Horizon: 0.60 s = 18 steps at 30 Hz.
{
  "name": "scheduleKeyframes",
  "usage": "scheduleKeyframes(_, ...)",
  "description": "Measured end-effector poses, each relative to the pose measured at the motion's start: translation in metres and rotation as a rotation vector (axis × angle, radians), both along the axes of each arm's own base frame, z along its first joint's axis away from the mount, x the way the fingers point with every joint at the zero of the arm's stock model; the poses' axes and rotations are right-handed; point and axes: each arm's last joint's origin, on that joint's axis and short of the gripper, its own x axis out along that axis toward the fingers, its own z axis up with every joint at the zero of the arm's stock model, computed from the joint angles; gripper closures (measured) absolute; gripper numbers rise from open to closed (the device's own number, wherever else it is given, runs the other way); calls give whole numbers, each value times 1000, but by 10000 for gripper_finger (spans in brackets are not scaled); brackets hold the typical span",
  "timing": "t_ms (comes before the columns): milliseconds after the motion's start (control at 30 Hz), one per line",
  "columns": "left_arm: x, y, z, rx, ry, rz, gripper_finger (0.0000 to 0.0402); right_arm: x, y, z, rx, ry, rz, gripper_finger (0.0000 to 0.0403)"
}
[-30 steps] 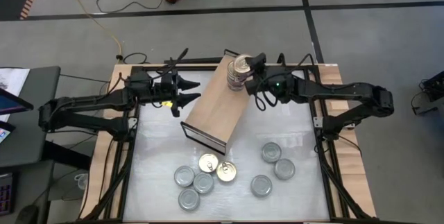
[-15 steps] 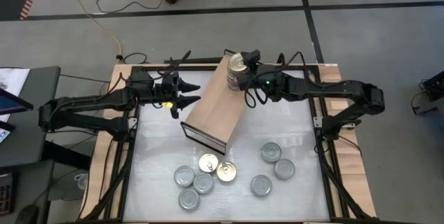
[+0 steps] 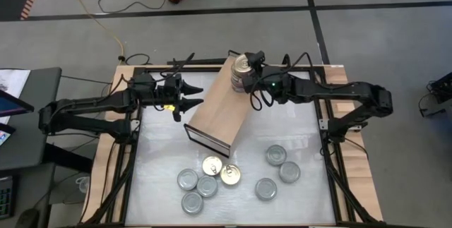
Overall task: Stack canned seafood by type on shelf
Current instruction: Stack the blue tuna can on top of the stacked blue tuna cans on the shelf
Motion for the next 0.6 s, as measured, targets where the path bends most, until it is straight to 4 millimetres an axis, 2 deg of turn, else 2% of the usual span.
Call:
scheduleKeyframes(133, 0, 0, 0, 2, -3, -7, 191, -2, -4, 0, -1, 32, 25, 26)
scheduleKeyframes(367, 0, -1, 0, -3, -3, -22, 191, -2, 1, 3, -28, 118, 43, 27)
scheduleKeyframes(600, 0, -1, 1, -4, -9, -22, 191, 0, 3, 16, -18, 54, 53, 29)
